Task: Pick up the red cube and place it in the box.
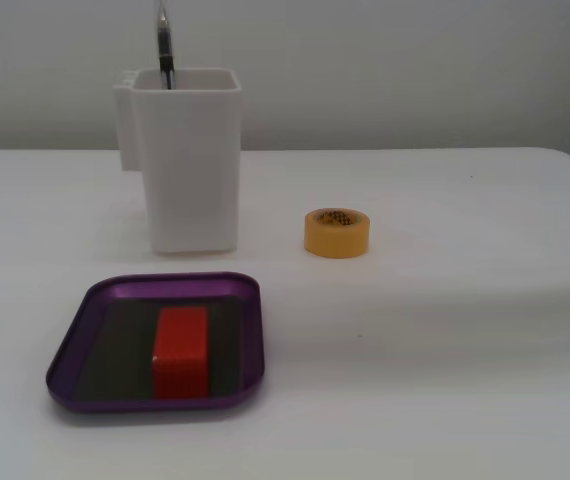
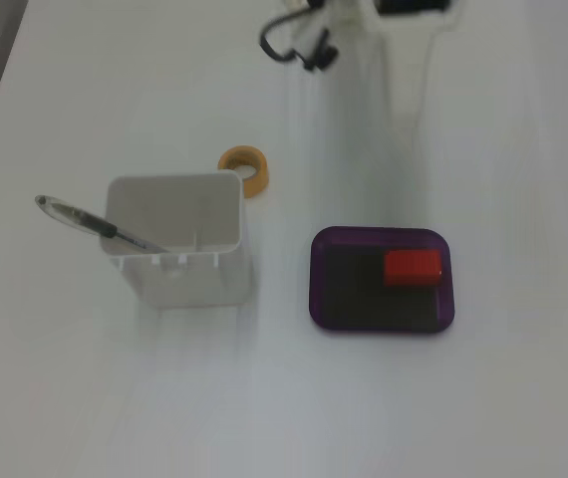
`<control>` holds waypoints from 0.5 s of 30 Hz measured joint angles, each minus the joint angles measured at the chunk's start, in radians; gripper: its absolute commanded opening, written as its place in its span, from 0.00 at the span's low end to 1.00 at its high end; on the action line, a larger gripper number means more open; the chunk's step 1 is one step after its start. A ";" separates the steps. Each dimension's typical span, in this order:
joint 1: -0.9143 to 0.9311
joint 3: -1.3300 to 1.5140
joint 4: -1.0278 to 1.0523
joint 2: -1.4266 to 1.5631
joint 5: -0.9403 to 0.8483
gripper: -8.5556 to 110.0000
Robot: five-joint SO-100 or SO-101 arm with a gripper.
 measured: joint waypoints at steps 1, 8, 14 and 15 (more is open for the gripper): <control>0.008 0.048 0.002 0.057 -0.008 0.23; 0.034 0.577 0.003 0.476 -0.015 0.23; 0.037 1.108 -0.097 0.844 -0.015 0.23; 0.037 1.203 -0.124 0.905 -0.017 0.23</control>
